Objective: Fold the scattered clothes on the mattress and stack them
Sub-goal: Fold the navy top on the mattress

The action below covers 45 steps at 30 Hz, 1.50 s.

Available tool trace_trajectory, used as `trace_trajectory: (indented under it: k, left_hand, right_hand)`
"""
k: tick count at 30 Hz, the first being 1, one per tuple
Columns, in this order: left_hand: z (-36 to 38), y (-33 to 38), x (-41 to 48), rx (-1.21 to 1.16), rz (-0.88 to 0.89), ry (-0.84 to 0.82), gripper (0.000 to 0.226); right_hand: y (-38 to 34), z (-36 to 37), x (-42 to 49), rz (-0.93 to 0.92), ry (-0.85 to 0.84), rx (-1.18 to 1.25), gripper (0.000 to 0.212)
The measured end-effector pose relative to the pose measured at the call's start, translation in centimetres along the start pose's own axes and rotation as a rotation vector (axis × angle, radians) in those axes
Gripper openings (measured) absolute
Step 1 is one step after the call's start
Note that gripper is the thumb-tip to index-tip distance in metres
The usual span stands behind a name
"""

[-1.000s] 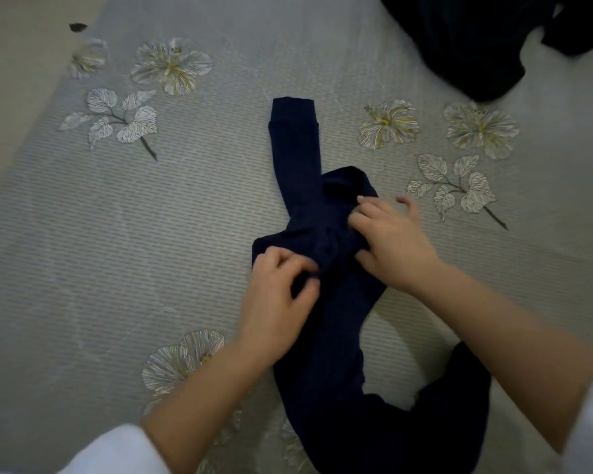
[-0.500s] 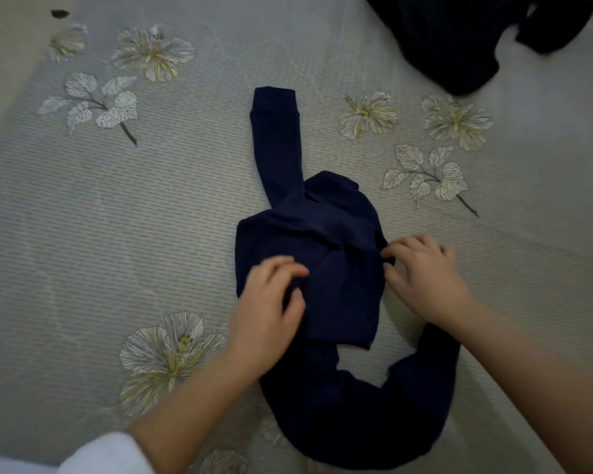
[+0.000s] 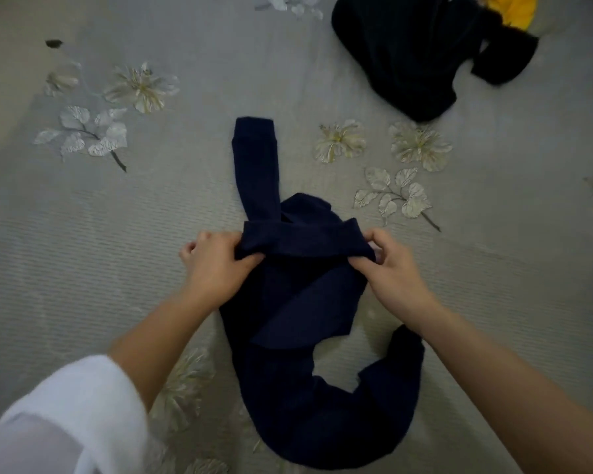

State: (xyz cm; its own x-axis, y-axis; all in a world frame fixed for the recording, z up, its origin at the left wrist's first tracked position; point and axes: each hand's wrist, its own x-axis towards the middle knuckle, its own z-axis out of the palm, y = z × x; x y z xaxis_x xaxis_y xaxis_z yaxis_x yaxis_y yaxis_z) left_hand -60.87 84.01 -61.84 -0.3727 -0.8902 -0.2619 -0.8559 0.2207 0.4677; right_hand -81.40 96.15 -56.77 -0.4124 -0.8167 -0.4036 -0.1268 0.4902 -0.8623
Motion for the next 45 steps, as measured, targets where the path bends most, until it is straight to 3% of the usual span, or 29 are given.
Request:
trace_trajectory:
  k: [2, 3, 5, 7, 10, 13, 18, 21, 24, 30, 33, 34, 37, 42, 45]
  left_hand:
    - [-2.9, 1.0, -2.4, -0.242, 0.186, 0.050, 0.018]
    - [-4.6, 1.9, -3.8, -0.361, 0.260, 0.032, 0.005]
    - [-8.0, 4.0, -6.1, -0.480, 0.263, -0.005, 0.023]
    - [-11.1, 5.6, -7.8, -0.516, 0.243, 0.031, 0.021]
    - [-16.7, 8.1, -9.9, -0.504, 0.316, 0.050, 0.017]
    - [-23.1, 10.7, -12.2, -0.420, 0.353, -0.178, 0.020]
    - [-30.1, 13.2, -14.3, -0.130, 0.280, -0.459, 0.024]
    - [-32.0, 14.6, -14.5, 0.120, 0.317, -0.450, 0.017]
    - [-34.0, 15.9, -14.3, 0.287, 0.308, -0.337, 0.027]
    - [-41.6, 17.5, -16.1, -0.062, 0.332, -0.385, 0.012]
    - [-44.1, 17.9, -16.1, -0.127, 0.320, -0.330, 0.056]
    - [-44.4, 18.0, -15.7, -0.094, 0.310, -0.287, 0.054]
    - [-44.4, 19.4, -13.8, 0.071, 0.278, -0.107, 0.014]
    - [-46.0, 20.8, -10.4, 0.172, 0.217, 0.257, 0.023]
    - [-45.2, 21.1, -8.2, 0.085, 0.134, 0.398, 0.017]
  right_hand:
    - [-2.1, -1.4, -1.8, 0.015, -0.018, 0.107, 0.009]
    - [-3.2, -2.1, -2.6, 0.010, -0.009, 0.116, 0.008]
    - [-6.0, -3.6, -4.4, -0.016, 0.010, 0.108, 0.010]
    - [-9.1, -5.3, -6.5, -0.046, -0.040, 0.038, 0.014]
    - [-14.1, -8.6, -10.2, -0.035, -0.190, -0.301, 0.034]
    - [-19.1, -12.3, -13.5, -0.019, -0.274, -0.572, 0.057]
    - [-24.4, -16.8, -17.6, -0.010, -0.363, -0.935, 0.037]
    - [-25.2, -17.8, -17.9, -0.080, -0.239, -1.234, 0.019]
    - [-26.5, -19.5, -18.2, -0.098, -0.079, -1.288, 0.016]
    - [-31.4, -24.7, -22.3, -0.123, -0.025, -0.988, 0.025]
    - [-32.5, -26.7, -23.4, -0.199, 0.052, -0.891, 0.011]
    - [-32.5, -27.0, -23.2, -0.214, 0.090, -0.911, 0.009]
    - [-32.1, -27.4, -21.2, -0.229, 0.218, -0.974, 0.016]
    - [-32.2, -28.5, -17.9, -0.310, 0.746, -0.998, 0.016]
    - [-32.1, -28.7, -15.5, -0.220, 0.826, -1.043, 0.024]
